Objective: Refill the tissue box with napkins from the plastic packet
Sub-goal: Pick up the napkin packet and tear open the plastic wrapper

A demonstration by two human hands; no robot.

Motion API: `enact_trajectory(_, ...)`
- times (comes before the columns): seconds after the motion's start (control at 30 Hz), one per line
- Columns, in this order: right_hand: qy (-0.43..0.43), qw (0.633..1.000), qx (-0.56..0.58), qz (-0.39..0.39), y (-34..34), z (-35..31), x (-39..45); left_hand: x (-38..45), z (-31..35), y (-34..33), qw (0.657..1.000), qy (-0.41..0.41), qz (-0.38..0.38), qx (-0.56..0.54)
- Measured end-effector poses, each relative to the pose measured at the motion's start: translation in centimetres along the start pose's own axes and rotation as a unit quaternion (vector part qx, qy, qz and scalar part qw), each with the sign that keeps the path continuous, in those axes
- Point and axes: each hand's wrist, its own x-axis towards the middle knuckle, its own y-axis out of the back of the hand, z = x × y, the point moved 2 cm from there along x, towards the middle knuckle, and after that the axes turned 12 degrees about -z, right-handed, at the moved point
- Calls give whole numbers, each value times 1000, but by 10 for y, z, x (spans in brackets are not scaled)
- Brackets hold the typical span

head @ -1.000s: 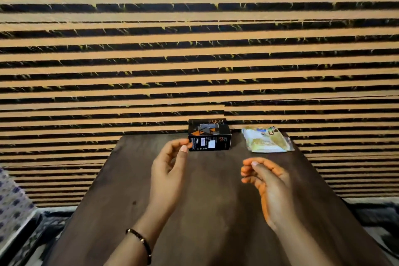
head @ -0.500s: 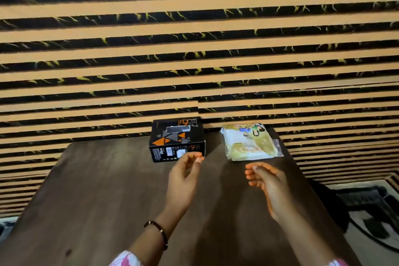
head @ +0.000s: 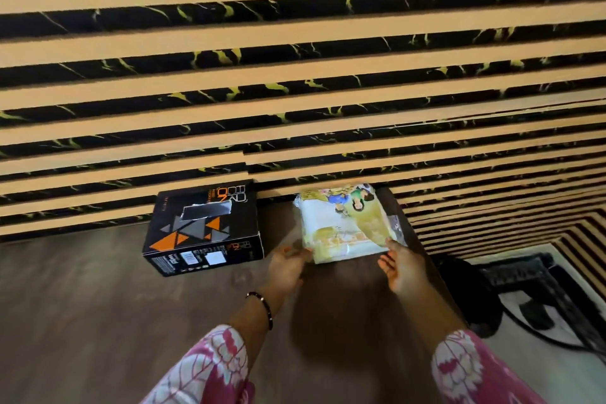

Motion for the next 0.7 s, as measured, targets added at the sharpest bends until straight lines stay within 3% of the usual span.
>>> enact_trajectory(0.17,-26,1000,6,4,-2,-5,24,27,1,-9,999,23,-31,-24)
enact_trajectory(0.37,-9,999,24,-37,10,5,22,28,-6,-6,999,-13,29,14)
enact_trajectory(0.7,-6,997,46,-62,56,65,-85,-73,-66,31,980,-112,7,165)
